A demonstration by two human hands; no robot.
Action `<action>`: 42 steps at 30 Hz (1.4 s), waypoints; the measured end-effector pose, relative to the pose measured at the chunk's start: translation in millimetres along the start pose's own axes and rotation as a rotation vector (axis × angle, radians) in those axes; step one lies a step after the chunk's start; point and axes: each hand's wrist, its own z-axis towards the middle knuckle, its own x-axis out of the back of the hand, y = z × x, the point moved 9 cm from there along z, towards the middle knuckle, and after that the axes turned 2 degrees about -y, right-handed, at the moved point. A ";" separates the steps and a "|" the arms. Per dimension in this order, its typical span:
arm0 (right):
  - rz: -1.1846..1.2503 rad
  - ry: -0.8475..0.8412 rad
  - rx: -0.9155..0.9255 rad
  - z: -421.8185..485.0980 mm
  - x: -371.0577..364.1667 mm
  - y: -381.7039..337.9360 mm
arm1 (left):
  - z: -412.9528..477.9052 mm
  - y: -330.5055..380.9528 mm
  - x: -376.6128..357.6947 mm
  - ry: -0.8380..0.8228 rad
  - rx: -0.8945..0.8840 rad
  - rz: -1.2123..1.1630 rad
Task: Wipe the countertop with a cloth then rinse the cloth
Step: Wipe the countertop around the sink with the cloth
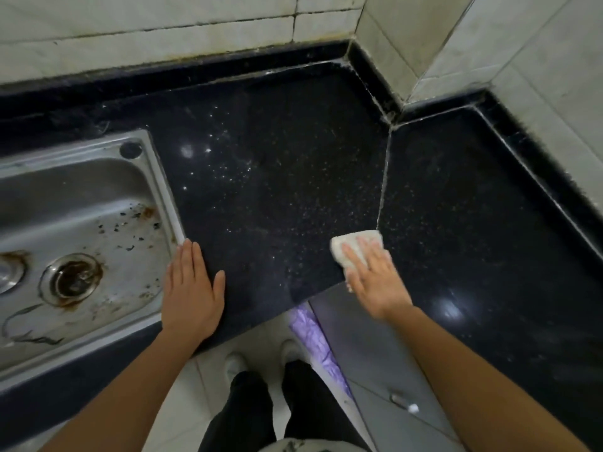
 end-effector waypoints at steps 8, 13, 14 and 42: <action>0.183 0.037 -0.340 -0.7 -18.4 -75.9 | -5.5 -33.1 -4.6 -0.074 0.004 -0.071; 0.032 0.049 0.058 -26.1 -40.3 -184.9 | -4.5 -32.5 4.4 -0.073 -0.086 -0.143; 0.011 0.003 0.128 -31.6 -47.5 -197.1 | -4.6 -33.1 5.1 -0.072 -0.093 -0.150; -0.137 -0.156 0.632 -6.1 -41.5 -215.4 | 0.2 -43.7 -5.8 -0.157 -0.089 -0.210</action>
